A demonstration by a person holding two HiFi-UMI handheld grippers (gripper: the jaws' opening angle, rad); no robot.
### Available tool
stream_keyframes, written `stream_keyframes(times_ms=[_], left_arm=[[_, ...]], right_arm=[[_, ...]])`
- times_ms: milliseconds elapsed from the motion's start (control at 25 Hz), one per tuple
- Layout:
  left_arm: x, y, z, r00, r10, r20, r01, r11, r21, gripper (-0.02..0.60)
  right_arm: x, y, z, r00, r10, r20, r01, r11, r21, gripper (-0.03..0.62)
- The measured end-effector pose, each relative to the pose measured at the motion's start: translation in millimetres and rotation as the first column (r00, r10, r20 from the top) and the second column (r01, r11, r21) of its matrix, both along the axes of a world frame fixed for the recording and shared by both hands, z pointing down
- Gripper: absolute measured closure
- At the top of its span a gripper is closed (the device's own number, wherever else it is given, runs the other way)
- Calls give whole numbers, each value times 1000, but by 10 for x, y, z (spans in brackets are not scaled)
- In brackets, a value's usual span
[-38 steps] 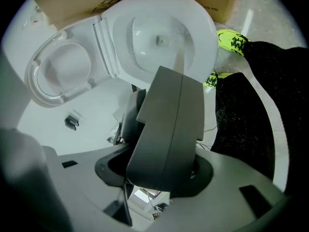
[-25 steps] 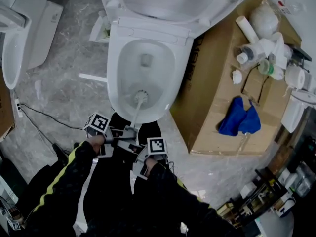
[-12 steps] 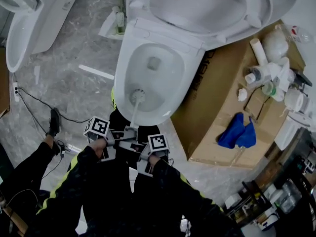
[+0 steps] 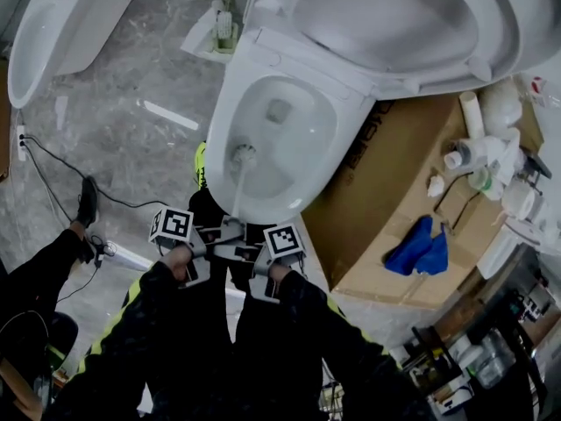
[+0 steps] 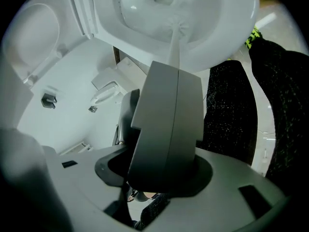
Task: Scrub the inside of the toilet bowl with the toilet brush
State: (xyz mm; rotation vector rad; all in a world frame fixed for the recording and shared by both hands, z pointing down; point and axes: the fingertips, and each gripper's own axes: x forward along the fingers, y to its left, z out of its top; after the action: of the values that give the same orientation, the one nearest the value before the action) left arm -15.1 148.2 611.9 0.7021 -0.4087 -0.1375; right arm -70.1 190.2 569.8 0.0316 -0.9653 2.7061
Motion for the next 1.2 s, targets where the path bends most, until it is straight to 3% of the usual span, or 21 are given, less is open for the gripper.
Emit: stream_keyframes(times_ms=[240,600,800,1200], left_arm=[[-51,-253,62,991,-137,-11,137,988,68,322],[-118,-572,203,982,-191,-10,190,972,141,322],[-146,-781,261,982,-186,-23,187,967,175,322],[-193,-1264,372,995,-100,-14,100,960,262,322]], right_arm=[[6,-132,114,992,-128,-13,128,990,61,385],[-27,-400,284,983,-185,-11,185,973,136,385],[-68,-588,370,985,-170,-13,170,971,166,385],[-161,-1076,540,997,-70,-15,71,963,259,385]])
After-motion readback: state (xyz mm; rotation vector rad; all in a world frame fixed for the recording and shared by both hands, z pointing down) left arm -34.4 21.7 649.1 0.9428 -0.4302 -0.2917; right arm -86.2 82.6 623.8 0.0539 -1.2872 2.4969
